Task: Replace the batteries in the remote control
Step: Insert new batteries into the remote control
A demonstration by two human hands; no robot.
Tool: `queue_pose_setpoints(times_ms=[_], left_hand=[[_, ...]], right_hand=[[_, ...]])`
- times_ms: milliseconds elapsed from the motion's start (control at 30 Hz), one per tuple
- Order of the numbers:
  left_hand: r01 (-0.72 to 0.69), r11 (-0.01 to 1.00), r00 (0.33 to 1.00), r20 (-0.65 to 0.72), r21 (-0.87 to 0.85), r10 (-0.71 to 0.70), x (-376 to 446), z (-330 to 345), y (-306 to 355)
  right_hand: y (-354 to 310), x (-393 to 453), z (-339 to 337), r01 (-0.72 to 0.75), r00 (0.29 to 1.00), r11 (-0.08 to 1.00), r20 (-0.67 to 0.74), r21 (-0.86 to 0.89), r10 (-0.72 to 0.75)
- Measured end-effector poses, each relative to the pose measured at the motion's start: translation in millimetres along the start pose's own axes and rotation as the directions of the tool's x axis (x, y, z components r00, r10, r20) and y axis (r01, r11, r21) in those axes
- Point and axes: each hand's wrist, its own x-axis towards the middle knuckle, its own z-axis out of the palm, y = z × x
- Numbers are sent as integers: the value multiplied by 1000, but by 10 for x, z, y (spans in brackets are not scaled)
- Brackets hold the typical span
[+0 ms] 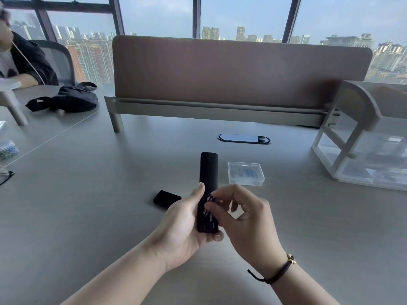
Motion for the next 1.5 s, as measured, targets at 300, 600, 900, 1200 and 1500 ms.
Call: queue_pose_setpoints(times_ms=[300, 600, 900, 1200, 1500], left_hand=[[-28, 998, 997, -72, -50, 24, 34, -12, -7], [-70, 996, 997, -29, -57, 68, 45, -42, 35], [-93, 988, 994, -67, -126, 85, 45, -39, 68], [-166, 983, 985, 24, -84, 168, 46, -78, 102], [-449, 886, 858, -336, -118, 390, 192, -406, 389]], right_hand=[[22, -8, 3, -12, 989, 999, 149, -31, 16], [32, 7, 32, -202, 962, 967, 214, 155, 167], [160, 57, 9, -413, 907, 828, 90, 379, 411], [162, 62, 26, -455, 883, 814, 69, 360, 463], [293, 41, 84, -396, 915, 904, -13, 162, 403]])
